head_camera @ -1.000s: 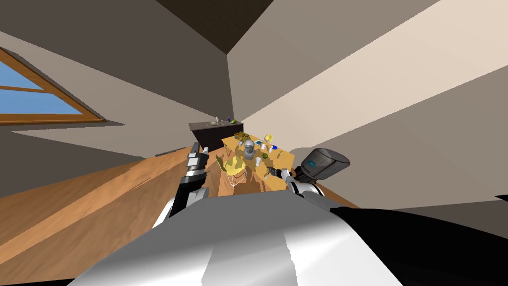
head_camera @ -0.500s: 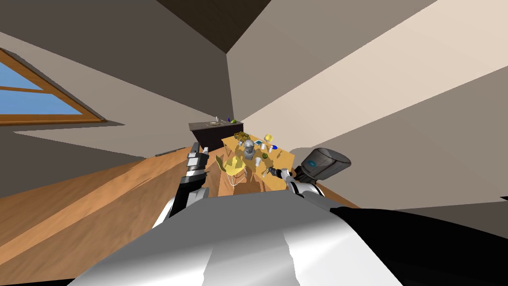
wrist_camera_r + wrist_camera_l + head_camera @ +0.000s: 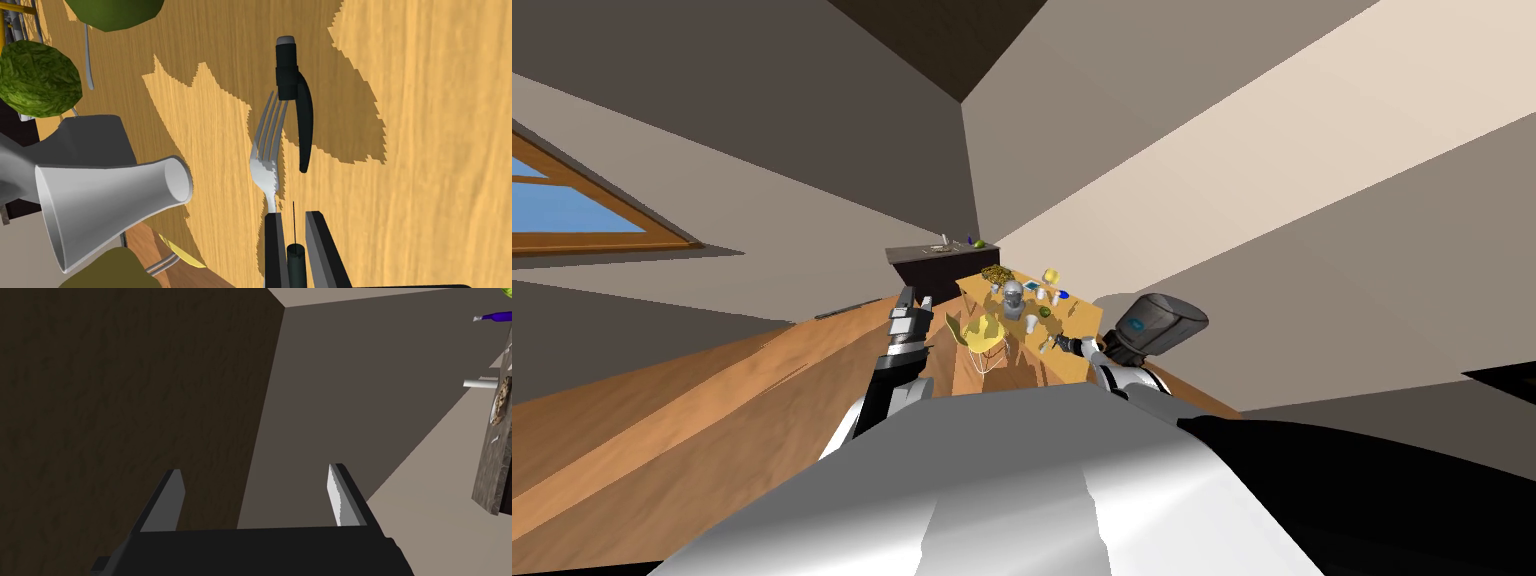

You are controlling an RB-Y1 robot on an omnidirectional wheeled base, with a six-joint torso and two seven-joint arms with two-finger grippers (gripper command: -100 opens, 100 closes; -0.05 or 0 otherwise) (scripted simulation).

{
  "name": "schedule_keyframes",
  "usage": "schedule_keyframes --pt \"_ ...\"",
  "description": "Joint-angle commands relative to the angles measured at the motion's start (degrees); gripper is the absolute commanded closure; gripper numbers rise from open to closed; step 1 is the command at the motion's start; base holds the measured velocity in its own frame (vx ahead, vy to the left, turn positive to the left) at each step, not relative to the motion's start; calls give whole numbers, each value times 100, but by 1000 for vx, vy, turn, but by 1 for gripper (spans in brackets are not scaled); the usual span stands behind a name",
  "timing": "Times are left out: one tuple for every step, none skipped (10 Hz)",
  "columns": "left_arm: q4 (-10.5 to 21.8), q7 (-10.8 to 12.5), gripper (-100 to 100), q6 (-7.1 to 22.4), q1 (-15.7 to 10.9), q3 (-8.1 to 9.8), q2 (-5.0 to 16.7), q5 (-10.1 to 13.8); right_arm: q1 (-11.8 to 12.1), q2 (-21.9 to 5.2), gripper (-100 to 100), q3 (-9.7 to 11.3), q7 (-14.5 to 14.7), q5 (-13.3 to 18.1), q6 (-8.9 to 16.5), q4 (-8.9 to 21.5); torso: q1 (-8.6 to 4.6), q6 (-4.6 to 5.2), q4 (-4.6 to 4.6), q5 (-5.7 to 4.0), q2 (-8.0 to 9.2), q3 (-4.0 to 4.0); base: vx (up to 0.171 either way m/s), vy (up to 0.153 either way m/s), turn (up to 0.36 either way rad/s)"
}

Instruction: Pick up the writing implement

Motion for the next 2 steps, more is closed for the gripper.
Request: schedule_keyframes --pt "0 0 0 0 0 0 0 0 0 0 100 0 0 0 0 0 0 0 0 0 0 0 -16 18 -6" --pt "0 0 0 0 0 0 0 0 -5 -2 0 -2 16 -5 9 15 -11 -1 -1 -2 -9 -5 0 0 0"
